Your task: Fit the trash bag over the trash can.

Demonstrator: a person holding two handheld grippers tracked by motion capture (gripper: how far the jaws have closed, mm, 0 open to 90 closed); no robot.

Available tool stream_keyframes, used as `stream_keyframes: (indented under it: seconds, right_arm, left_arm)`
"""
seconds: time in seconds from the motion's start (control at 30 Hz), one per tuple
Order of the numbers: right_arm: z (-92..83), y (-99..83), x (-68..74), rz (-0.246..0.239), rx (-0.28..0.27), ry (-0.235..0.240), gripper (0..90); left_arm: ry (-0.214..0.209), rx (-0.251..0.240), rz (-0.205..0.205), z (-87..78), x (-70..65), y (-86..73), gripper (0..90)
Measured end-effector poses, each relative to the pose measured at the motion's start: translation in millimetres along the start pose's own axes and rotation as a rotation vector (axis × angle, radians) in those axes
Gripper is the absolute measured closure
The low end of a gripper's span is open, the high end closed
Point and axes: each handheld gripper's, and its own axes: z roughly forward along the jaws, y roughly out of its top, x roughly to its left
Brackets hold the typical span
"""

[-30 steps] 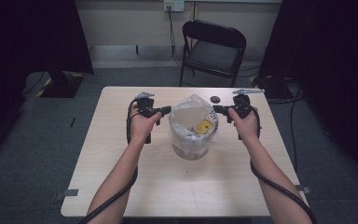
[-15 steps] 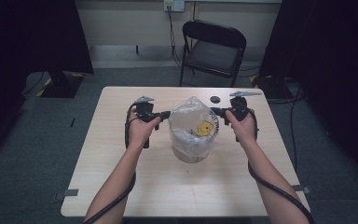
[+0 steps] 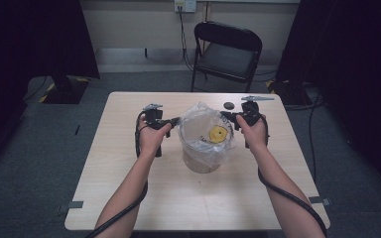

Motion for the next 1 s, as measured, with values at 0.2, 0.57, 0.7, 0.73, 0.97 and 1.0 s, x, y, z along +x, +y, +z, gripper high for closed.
stream_keyframes:
  seconds: [0.2,0.57,0.7,0.73,0.97,1.0]
  right_arm:
    - [-14.7,9.1,4.4,-0.013,-0.036,-0.046,65.5]
    - [-33.9,1.7,9.1,-0.011,-0.065,-0.118,36.1]
    - [-41.1,-3.2,6.3,-0.008,-0.065,-0.119,32.5]
    - [-42.6,-4.3,5.5,-0.007,-0.061,-0.124,31.6]
    - [-48.7,-11.0,-0.4,0.021,-0.063,-0.128,26.4]
    - [-48.9,-11.3,-0.7,0.02,-0.061,-0.129,26.4]
  left_arm:
    - [0.005,-0.104,-0.051,-28.2,-5.4,15.7,60.7]
    - [-0.123,-0.014,-0.089,-6.4,-17.3,20.7,71.4]
    - [-0.117,0.005,-0.097,-2.2,-19.5,21.2,86.7]
    - [-0.117,0.007,-0.107,-2.3,-19.6,21.5,87.0]
    - [-0.1,-0.03,-0.105,-6.1,-17.5,20.3,87.1]
    - [-0.105,-0.042,-0.115,-6.2,-17.6,20.2,86.7]
